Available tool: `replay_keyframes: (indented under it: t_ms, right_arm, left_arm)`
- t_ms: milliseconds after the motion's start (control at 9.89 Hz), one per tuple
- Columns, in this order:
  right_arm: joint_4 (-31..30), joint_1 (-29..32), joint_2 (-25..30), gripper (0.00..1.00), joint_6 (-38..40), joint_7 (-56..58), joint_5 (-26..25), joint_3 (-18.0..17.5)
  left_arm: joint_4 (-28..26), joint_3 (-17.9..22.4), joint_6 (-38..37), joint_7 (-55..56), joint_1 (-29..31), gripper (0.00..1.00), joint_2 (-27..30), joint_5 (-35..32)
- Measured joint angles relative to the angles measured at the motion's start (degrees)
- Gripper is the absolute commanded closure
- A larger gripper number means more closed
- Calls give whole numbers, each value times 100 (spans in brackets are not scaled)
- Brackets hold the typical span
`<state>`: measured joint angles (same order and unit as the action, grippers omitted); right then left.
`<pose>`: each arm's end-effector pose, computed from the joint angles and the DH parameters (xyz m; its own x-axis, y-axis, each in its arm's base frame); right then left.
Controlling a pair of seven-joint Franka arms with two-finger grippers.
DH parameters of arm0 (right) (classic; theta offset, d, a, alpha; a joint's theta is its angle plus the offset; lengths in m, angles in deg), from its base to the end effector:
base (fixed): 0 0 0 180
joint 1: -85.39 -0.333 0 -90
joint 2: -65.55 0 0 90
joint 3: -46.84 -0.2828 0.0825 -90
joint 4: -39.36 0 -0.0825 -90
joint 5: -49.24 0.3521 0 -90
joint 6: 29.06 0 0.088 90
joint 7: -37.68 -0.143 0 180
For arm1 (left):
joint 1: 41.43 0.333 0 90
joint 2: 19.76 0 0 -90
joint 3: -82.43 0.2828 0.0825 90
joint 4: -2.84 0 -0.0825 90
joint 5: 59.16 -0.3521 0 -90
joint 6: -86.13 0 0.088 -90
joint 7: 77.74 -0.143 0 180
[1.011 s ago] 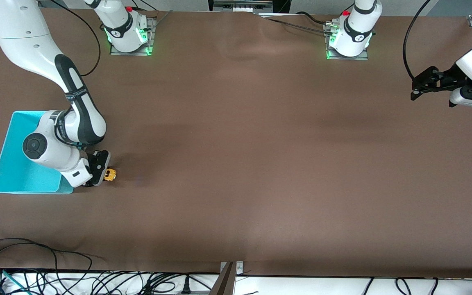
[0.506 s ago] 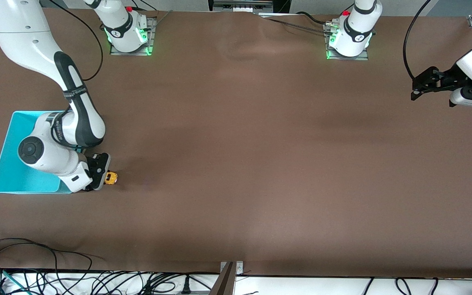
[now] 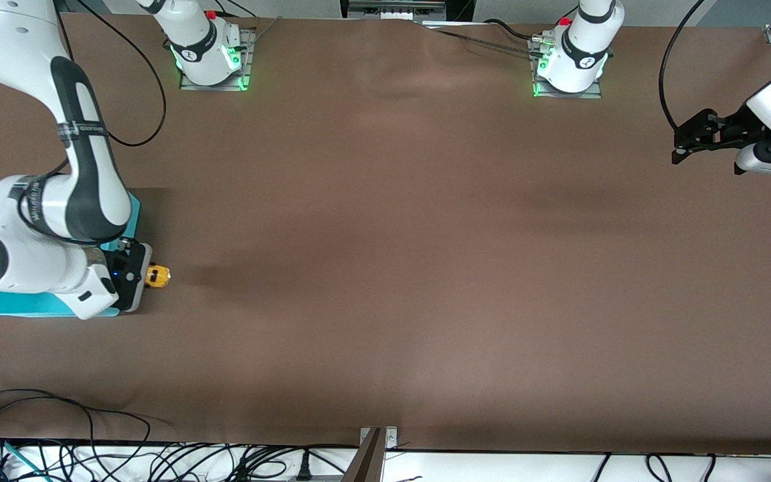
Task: Wind up and store yellow beetle car
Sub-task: 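Lift the car with the right gripper and carry it over the box, then lower the car into the blue box and open the right gripper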
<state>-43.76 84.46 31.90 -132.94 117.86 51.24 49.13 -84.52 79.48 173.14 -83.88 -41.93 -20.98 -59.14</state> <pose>0.6308 -0.0078 0.2790 0.1985 0.9797 -0.0291 0.9546 -0.1999 -0.2209 0.5216 -0.0312 0.5598 0.9857 -0.1666 -0.0271 -0.1666 -0.9860 0.0044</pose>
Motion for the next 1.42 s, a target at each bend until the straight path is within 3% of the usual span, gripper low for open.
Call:
replay_keyframes:
  t_ms: [506, 910, 1416]
  right_arm:
    - [17, 108, 118, 100, 655, 1273, -17, 985]
    - [-128, 357, 77, 100, 524, 2256, -117, 1132]
    - [-734, 428, -29, 100, -164, 2673, -147, 1234]
  left_arm:
    - [2, -10, 0, 0, -17, 0, 0, 17]
    - [2, -7, -119, 0, -20, 0, 0, 25]
    - [54, -6, -136, 0, -19, 0, 1, 26]
